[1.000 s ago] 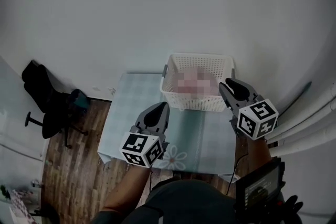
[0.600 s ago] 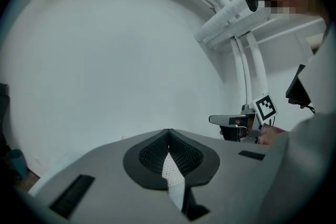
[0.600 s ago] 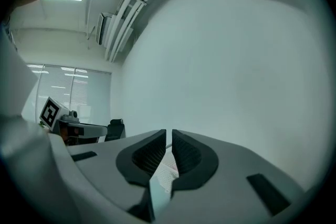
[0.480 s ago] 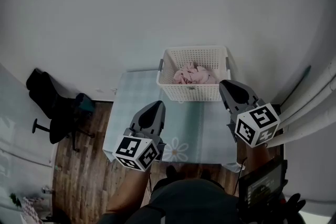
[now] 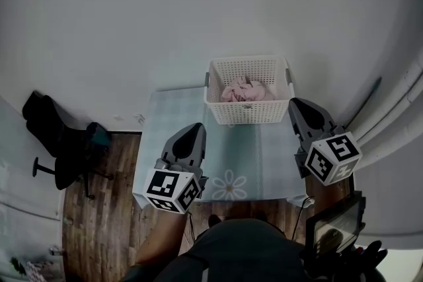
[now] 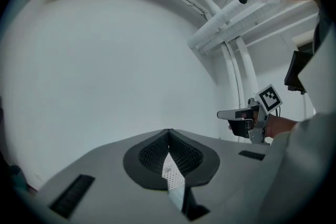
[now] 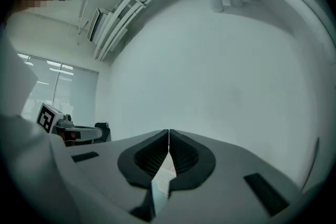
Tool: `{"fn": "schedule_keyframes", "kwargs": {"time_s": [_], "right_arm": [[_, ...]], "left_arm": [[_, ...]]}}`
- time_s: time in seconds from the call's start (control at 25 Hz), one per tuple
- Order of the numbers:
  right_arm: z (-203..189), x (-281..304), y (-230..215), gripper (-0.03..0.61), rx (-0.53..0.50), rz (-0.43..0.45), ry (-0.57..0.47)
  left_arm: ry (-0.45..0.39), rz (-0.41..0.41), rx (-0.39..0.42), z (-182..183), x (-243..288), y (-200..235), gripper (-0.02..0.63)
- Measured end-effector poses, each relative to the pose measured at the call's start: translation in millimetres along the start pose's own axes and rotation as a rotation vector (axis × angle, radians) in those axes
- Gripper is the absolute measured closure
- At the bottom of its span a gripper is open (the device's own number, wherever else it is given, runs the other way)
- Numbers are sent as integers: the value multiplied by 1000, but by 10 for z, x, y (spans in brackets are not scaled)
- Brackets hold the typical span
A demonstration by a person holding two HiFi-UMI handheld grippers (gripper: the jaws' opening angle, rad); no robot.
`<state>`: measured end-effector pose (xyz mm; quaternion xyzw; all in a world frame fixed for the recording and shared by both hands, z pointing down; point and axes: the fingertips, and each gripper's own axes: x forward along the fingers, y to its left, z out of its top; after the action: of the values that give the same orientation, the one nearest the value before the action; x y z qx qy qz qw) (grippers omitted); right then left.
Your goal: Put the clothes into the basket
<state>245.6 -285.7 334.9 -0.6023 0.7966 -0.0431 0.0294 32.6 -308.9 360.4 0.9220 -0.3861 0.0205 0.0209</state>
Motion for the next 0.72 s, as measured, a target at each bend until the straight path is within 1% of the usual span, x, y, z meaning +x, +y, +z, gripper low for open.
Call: {"fn": "schedule_keyframes", "kwargs": {"time_s": [0.12, 0.32, 0.52, 0.72], "right_arm": [[-20, -50, 137, 563, 13, -24, -8], [-49, -77, 260, 565, -10, -52, 3], [-48, -142, 363, 565, -37, -69, 6], [-36, -169, 429, 565, -41, -75, 12]], "left_arm": [[-12, -18, 1, 8, -99, 69, 604], [-9, -27, -25, -26, -158, 169, 604], [-15, -45, -24, -22, -227, 168, 604], [-17, -62, -22, -27, -244, 146, 604]]}}
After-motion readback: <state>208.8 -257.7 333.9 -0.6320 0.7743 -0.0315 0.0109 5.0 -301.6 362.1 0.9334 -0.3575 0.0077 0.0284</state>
